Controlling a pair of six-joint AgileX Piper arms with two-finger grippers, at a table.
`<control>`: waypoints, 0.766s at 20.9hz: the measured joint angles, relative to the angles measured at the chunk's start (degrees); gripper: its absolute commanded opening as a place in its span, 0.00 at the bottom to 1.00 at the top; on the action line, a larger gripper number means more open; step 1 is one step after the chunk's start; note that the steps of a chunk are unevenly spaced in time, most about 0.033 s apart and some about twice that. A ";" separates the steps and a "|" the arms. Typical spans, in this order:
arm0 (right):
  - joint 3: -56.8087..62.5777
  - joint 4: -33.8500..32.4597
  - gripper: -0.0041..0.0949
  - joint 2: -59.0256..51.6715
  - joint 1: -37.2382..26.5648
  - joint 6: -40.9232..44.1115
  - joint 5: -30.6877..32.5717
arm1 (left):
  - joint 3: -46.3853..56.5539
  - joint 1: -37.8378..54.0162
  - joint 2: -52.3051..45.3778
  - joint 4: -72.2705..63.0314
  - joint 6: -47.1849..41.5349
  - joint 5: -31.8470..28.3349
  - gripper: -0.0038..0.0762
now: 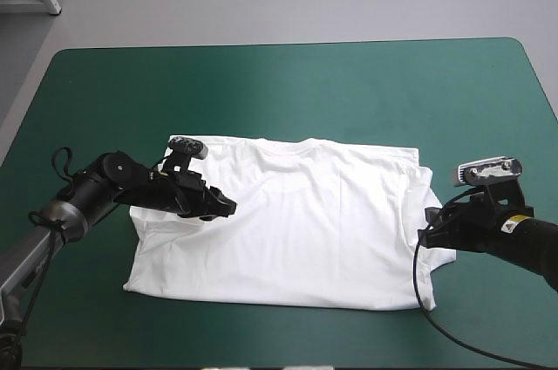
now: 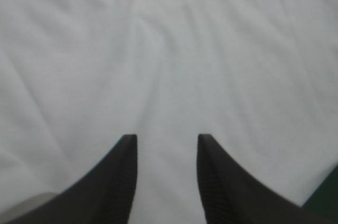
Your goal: Fold the cloth
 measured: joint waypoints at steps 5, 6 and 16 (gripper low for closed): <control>0.00 -13.52 0.42 3.78 0.00 8.33 -0.01 | -9.81 -0.02 -8.70 6.75 -3.76 -0.89 0.45; 0.00 -14.59 0.42 6.51 0.00 9.05 -0.01 | -10.80 -0.02 -10.16 9.61 -5.42 -0.89 0.45; 0.00 -15.56 0.43 27.22 0.00 7.05 -8.90 | -11.21 -0.07 -11.50 18.17 -10.81 1.39 0.45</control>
